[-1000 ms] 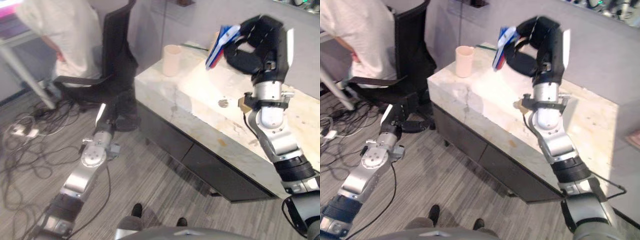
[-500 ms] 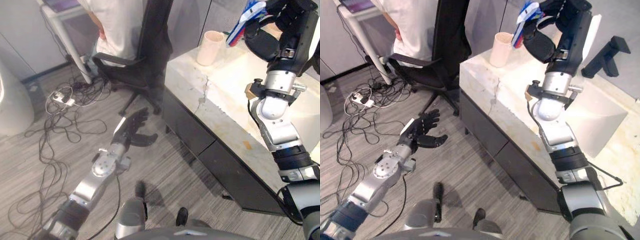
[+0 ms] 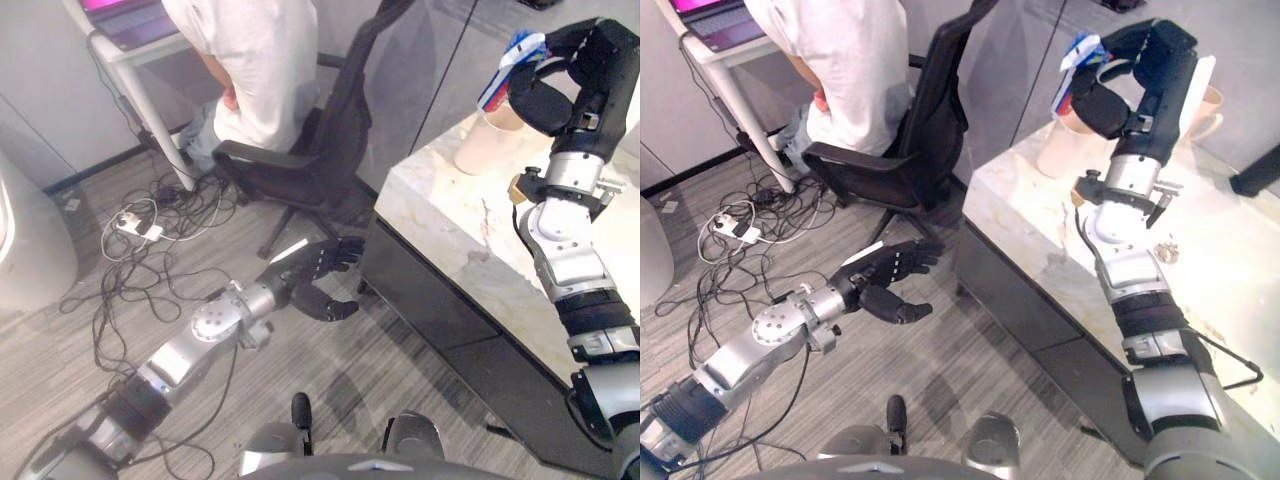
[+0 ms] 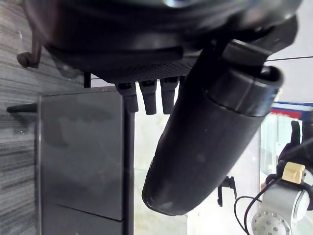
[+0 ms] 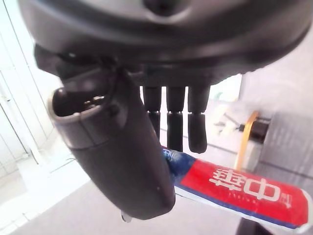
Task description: Organize the bathroom.
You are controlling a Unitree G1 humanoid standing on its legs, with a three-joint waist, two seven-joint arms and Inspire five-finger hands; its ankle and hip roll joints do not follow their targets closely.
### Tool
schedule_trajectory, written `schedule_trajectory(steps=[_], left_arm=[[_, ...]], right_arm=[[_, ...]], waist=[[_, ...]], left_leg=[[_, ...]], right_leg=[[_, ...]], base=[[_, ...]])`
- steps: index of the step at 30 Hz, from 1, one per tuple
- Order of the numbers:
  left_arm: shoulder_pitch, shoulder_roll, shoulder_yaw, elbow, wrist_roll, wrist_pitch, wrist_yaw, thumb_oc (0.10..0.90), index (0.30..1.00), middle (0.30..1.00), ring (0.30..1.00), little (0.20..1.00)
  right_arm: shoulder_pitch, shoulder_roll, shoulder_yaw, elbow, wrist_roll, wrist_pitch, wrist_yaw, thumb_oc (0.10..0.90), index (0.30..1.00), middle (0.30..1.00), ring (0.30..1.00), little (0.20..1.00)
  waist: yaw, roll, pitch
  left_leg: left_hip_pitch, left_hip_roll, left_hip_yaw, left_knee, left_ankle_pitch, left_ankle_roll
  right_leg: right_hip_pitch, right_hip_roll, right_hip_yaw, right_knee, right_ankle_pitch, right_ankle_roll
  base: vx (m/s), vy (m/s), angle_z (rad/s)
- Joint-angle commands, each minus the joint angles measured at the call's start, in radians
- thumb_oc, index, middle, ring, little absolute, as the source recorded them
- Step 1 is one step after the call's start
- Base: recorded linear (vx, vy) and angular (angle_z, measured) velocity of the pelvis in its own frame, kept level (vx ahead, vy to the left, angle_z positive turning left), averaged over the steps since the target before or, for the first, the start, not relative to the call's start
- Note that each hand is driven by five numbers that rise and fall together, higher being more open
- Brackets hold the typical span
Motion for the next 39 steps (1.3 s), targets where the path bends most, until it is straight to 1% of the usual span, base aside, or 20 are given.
schedule_trajectory(steps=[1, 2, 3, 4, 5, 6, 7, 9, 11, 12, 15, 19, 20, 22, 26, 28, 31, 33, 39], left_arm=[[0.052, -0.068, 0.003, -0.107, -0.073, -0.066, 0.046, 0.800, 0.900, 0.900, 0.900, 0.900], [0.058, -0.073, 0.019, -0.107, -0.070, -0.061, 0.050, 0.800, 0.900, 0.900, 0.900, 0.900], [0.061, -0.075, 0.024, -0.108, -0.063, -0.058, 0.054, 0.800, 0.900, 0.900, 0.900, 0.900], [0.060, -0.075, 0.022, -0.100, -0.044, -0.061, 0.065, 0.800, 0.900, 0.900, 0.900, 0.900], [0.063, -0.083, 0.024, -0.090, -0.024, -0.066, 0.074, 0.800, 0.900, 0.900, 0.900, 0.900], [0.056, -0.100, 0.014, -0.082, -0.059, -0.079, 0.113, 0.800, 0.900, 0.900, 0.900, 0.900], [0.051, -0.118, 0.016, -0.063, -0.065, -0.088, 0.113, 0.800, 0.900, 0.900, 0.900, 0.900], [0.051, -0.121, 0.013, -0.053, -0.060, -0.097, 0.112, 0.800, 0.900, 0.900, 0.900, 0.900], [0.046, -0.130, -0.006, -0.051, -0.063, -0.097, 0.140, 0.800, 0.900, 0.900, 0.900, 0.900], [0.047, -0.142, -0.011, -0.044, -0.061, -0.094, 0.138, 0.800, 0.900, 0.900, 0.900, 0.900], [0.054, -0.146, -0.020, -0.045, -0.049, -0.100, 0.141, 0.800, 0.900, 0.900, 0.900, 0.900], [0.060, -0.151, -0.014, -0.045, -0.045, -0.102, 0.129, 0.800, 0.900, 0.900, 0.900, 0.900], [0.058, -0.153, -0.021, -0.040, -0.054, -0.109, 0.125, 0.800, 0.900, 0.900, 0.900, 0.900], [0.059, -0.156, -0.019, -0.039, -0.050, -0.106, 0.121, 0.800, 0.900, 0.900, 0.900, 0.900], [0.067, -0.162, -0.021, -0.038, -0.048, -0.092, 0.117, 0.800, 0.900, 0.900, 0.900, 0.900], [0.080, -0.156, -0.019, -0.040, -0.040, -0.092, 0.119, 0.800, 0.900, 0.900, 0.900, 0.900], [0.092, -0.150, -0.011, -0.039, -0.044, -0.094, 0.115, 0.800, 0.900, 0.900, 0.900, 0.900], [0.109, -0.142, 0.000, -0.043, -0.048, -0.095, 0.108, 0.800, 0.900, 0.900, 0.900, 0.900], [0.134, -0.131, 0.008, -0.061, -0.042, -0.090, 0.120, 0.800, 0.900, 0.900, 0.900, 0.900]], right_arm=[[-0.106, -0.105, -0.041, -0.375, -0.014, 0.148, -0.065, 0.400, 0.300, 0.300, 0.300, 0.300], [-0.084, -0.105, -0.049, -0.430, 0.012, 0.161, -0.066, 0.400, 0.300, 0.300, 0.300, 0.300], [-0.068, -0.104, -0.058, -0.451, 0.027, 0.163, -0.059, 0.400, 0.300, 0.300, 0.300, 0.300], [-0.042, -0.105, -0.068, -0.493, 0.049, 0.168, -0.053, 0.400, 0.300, 0.300, 0.300, 0.300], [-0.027, -0.104, -0.077, -0.523, 0.044, 0.173, -0.034, 0.400, 0.300, 0.300, 0.300, 0.300], [0.009, -0.099, -0.080, -0.591, 0.042, 0.191, -0.023, 0.400, 0.300, 0.300, 0.300, 0.300], [0.034, -0.078, -0.079, -0.616, 0.031, 0.204, -0.003, 0.400, 0.300, 0.300, 0.300, 0.300], [0.045, -0.072, -0.084, -0.619, 0.021, 0.211, 0.010, 0.400, 0.300, 0.300, 0.300, 0.300], [0.060, -0.065, -0.073, -0.626, 0.041, 0.213, 0.009, 0.400, 0.300, 0.300, 0.300, 0.300], [0.084, -0.048, -0.073, -0.635, 0.030, 0.211, 0.004, 0.400, 0.300, 0.300, 0.300, 0.300], [0.105, -0.038, -0.082, -0.649, 0.050, 0.209, 0.016, 0.400, 0.300, 0.300, 0.300, 0.300], [0.142, -0.028, -0.089, -0.664, 0.087, 0.206, 0.081, 0.400, 0.300, 0.300, 0.300, 0.300], [0.158, -0.025, -0.082, -0.661, 0.068, 0.214, 0.101, 0.400, 0.300, 0.300, 0.300, 0.300], [0.170, -0.023, -0.073, -0.656, 0.076, 0.224, 0.106, 0.400, 0.300, 0.300, 0.300, 0.300], [0.186, -0.005, -0.055, -0.624, 0.033, 0.246, 0.088, 0.400, 0.300, 0.300, 0.300, 0.300], [0.199, -0.006, -0.063, -0.606, 0.017, 0.244, 0.082, 0.400, 0.300, 0.300, 0.300, 0.300], [0.211, -0.011, -0.074, -0.600, 0.012, 0.247, 0.073, 0.400, 0.300, 0.300, 0.300, 0.300], [0.227, -0.019, -0.094, -0.594, 0.012, 0.260, 0.055, 0.400, 0.300, 0.300, 0.300, 0.300], [0.243, -0.035, -0.122, -0.575, 0.017, 0.264, 0.013, 0.400, 0.300, 0.300, 0.300, 0.300]], waist=[[-0.035, -0.013, -0.159], [-0.032, -0.015, -0.161], [-0.031, -0.016, -0.163], [-0.045, -0.020, -0.165], [-0.055, -0.024, -0.161], [-0.067, -0.020, -0.157], [-0.071, -0.017, -0.161], [-0.073, -0.018, -0.165], [-0.073, -0.020, -0.172], [-0.071, -0.020, -0.182], [-0.072, -0.020, -0.191], [-0.075, -0.019, -0.199], [-0.075, -0.018, -0.203], [-0.073, -0.019, -0.205], [-0.069, -0.021, -0.211], [-0.070, -0.021, -0.214], [-0.069, -0.022, -0.216], [-0.070, -0.022, -0.218], [-0.071, -0.023, -0.219]], left_leg=[[0.008, 0.006, -0.061, 0.010, -0.104, -0.083], [0.004, 0.009, -0.050, 0.013, -0.110, -0.077], [0.003, 0.009, -0.046, 0.015, -0.114, -0.074], [-0.007, 0.003, -0.044, 0.019, -0.114, -0.066], [-0.007, 0.000, -0.042, 0.031, -0.111, -0.067], [-0.010, 0.007, -0.034, 0.041, -0.110, -0.069], [-0.006, 0.009, -0.026, 0.035, -0.113, -0.070], [-0.004, 0.008, -0.024, 0.035, -0.115, -0.068], [-0.004, 0.007, -0.018, 0.036, -0.114, -0.069], [-0.004, 0.006, -0.012, 0.031, -0.113, -0.069], [-0.004, 0.005, -0.009, 0.024, -0.112, -0.069], [0.000, 0.002, -0.004, 0.011, -0.111, -0.067], [0.000, 0.002, -0.004, 0.005, -0.111, -0.068], [0.001, 0.002, -0.001, 0.000, -0.112, -0.068], [0.000, 0.005, 0.007, -0.004, -0.113, -0.067], [-0.002, 0.005, 0.014, -0.004, -0.114, -0.066], [-0.004, 0.004, 0.017, -0.004, -0.114, -0.065], [-0.005, 0.005, 0.022, -0.004, -0.114, -0.065], [-0.002, 0.009, 0.035, -0.003, -0.111, -0.066]], right_leg=[[0.025, 0.122, 0.013, -0.287, 0.103, 0.000], [0.035, 0.105, -0.009, -0.296, 0.101, 0.002], [0.039, 0.098, -0.017, -0.301, 0.100, 0.003], [0.046, 0.129, 0.018, -0.304, 0.083, -0.005], [0.041, 0.131, 0.037, -0.300, 0.106, 0.000], [0.043, 0.141, 0.055, -0.300, 0.093, -0.006], [0.068, 0.153, 0.061, -0.325, 0.079, -0.017], [0.082, 0.157, 0.065, -0.342, 0.080, -0.021], [0.103, 0.161, 0.065, -0.366, 0.080, -0.027], [0.125, 0.167, 0.066, -0.389, 0.075, -0.031], [0.141, 0.171, 0.068, -0.405, 0.072, -0.033], [0.152, 0.172, 0.070, -0.417, 0.069, -0.032], [0.154, 0.170, 0.066, -0.423, 0.072, -0.029], [0.155, 0.167, 0.055, -0.429, 0.076, -0.026], [0.148, 0.161, 0.043, -0.432, 0.083, -0.021], [0.150, 0.161, 0.041, -0.437, 0.084, -0.021], [0.153, 0.162, 0.041, -0.442, 0.084, -0.021], [0.156, 0.163, 0.041, -0.447, 0.084, -0.021], [0.164, 0.170, 0.044, -0.451, 0.078, -0.026]], base=[[0.18, -0.077, -0.16], [0.14, -0.067, -0.24], [0.03, -0.039, -0.18], [0.07, -0.028, -0.01], [0.09, -0.012, 0.11], [0.12, -0.011, -0.15], [0.10, 0.001, -0.31], [0.07, -0.002, -0.33], [0.06, 0.012, -0.37], [0.06, 0.024, -0.41], [0.03, 0.023, -0.18], [0.00, 0.018, -0.06], [0.00, 0.000, 0.00], [0.00, 0.001, 0.02], [0.00, 0.002, 0.03], [0.02, -0.004, 0.06], [0.02, -0.010, 0.01], [0.04, -0.019, -0.01], [0.06, -0.024, -0.02]])
